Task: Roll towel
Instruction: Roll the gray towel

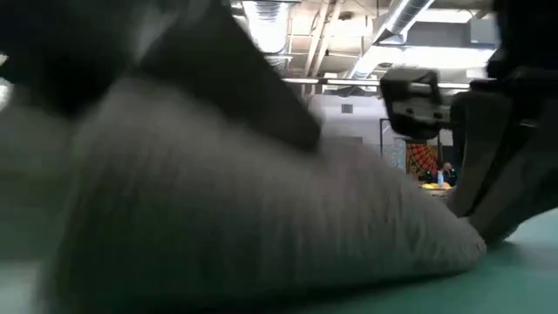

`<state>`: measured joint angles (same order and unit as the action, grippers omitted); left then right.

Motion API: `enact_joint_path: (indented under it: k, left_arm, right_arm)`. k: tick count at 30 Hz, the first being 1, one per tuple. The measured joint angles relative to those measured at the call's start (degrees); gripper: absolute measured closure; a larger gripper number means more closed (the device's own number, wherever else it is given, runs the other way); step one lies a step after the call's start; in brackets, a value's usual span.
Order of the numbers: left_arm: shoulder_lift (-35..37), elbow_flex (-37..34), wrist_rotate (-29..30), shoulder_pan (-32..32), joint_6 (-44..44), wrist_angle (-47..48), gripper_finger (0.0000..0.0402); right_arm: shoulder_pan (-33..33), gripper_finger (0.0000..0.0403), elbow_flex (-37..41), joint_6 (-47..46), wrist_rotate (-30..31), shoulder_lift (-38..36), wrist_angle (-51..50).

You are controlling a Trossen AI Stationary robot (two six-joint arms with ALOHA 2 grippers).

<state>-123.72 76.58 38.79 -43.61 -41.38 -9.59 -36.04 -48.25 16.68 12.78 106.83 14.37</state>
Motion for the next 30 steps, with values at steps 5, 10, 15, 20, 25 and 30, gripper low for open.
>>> enact_joint_path:
  k: [5, 10, 15, 20, 25, 30]
  left_arm:
    - [1.79, 0.00, -0.08, 1.18, 6.64, 0.02, 0.0402]
    - [2.84, 0.04, -3.03, 2.45, 9.50, 3.96, 0.0401]
    - [2.92, 0.02, -5.03, 2.07, 4.11, 11.49, 0.0401]
    - [4.74, 0.04, -6.73, 1.91, -0.45, 12.02, 0.0395]
    - [5.22, 0.04, -8.59, 2.85, -1.45, 11.21, 0.0350]
    - [4.52, 0.02, -6.97, 2.37, -3.24, 10.66, 0.0295]
  right_arm:
    - [3.80, 0.0382, -1.51, -10.09, -12.79, 0.03, -1.91]
    - [8.41, 0.0377, -3.81, -21.13, -31.09, 0.22, -7.57]
    - [10.96, 0.0384, -4.97, -27.18, -42.77, 0.39, -10.40]
    - [12.65, 0.0382, -6.56, -30.26, -44.41, 0.39, -12.33]
    - [13.40, 0.0382, -8.82, -32.00, -44.81, 0.44, -13.61]
    - [13.25, 0.0382, -12.54, -32.45, -44.78, 0.44, -17.30]
